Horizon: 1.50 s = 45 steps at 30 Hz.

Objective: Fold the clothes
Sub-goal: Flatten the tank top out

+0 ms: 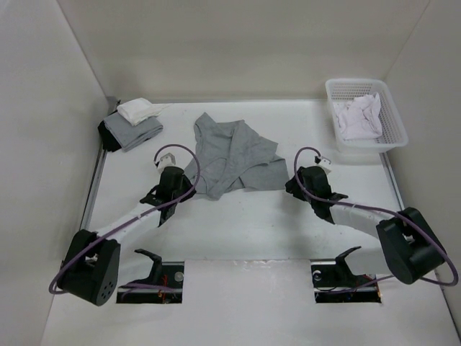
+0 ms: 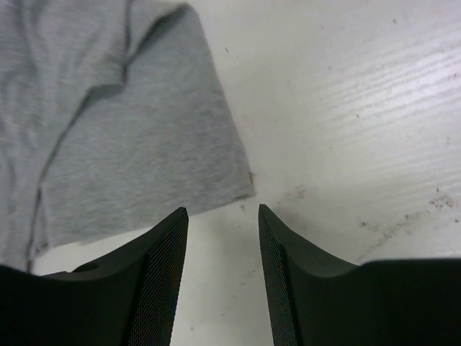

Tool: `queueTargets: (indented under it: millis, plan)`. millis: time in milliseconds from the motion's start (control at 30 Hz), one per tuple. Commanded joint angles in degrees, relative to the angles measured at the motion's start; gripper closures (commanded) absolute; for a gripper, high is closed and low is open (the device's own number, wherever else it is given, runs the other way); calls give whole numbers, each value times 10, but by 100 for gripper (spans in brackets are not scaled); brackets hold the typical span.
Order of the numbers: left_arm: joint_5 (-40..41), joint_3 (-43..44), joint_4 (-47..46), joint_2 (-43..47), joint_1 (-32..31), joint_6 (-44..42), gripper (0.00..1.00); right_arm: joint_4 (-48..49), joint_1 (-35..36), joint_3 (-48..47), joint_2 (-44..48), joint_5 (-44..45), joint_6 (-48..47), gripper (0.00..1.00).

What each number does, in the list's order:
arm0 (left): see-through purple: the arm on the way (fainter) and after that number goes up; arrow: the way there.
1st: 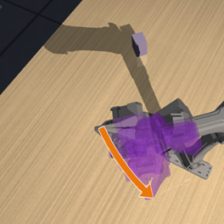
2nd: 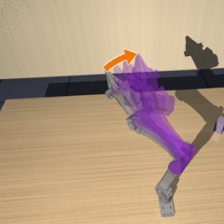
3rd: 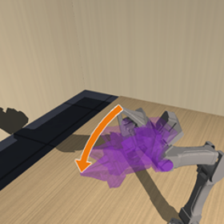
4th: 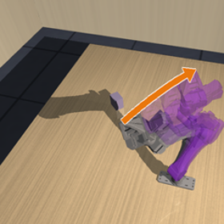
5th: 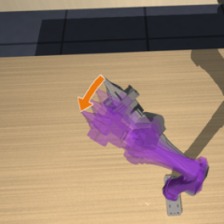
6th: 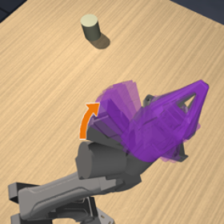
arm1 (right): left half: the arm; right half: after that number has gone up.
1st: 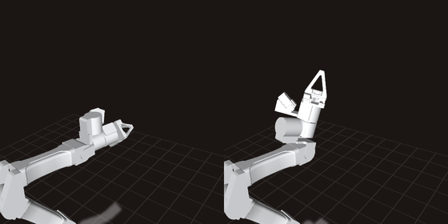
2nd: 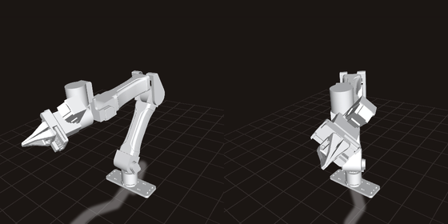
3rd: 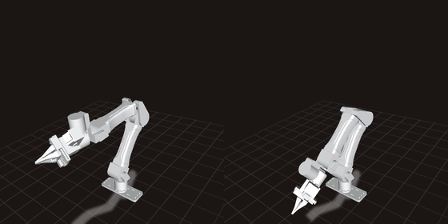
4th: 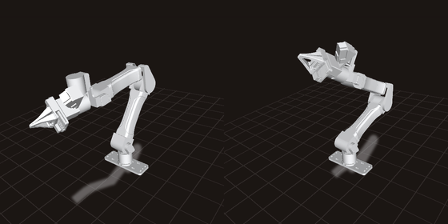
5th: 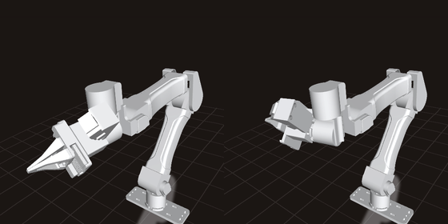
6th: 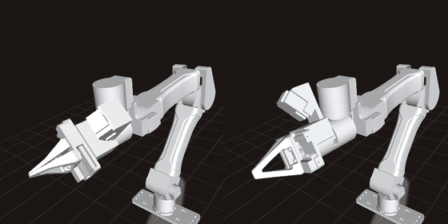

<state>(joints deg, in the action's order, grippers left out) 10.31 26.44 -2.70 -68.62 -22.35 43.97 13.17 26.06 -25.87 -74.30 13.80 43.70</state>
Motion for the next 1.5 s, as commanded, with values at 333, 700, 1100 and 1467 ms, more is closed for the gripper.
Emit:
queueTargets:
  millis: [333,700,1100,1467]
  plan:
    - [-56,-65,-54,47,81,26,100,-114,32,-106,-95,25,5,61]
    - [-69,-69,-72,38,80,25,100,-168,60,-117,-101,34,4,68]
    - [-68,-65,-69,51,75,31,100,-141,52,-109,-100,-18,2,91]
    - [-68,-29,-23,135,69,53,100,-80,42,-74,60,-50,-15,100]
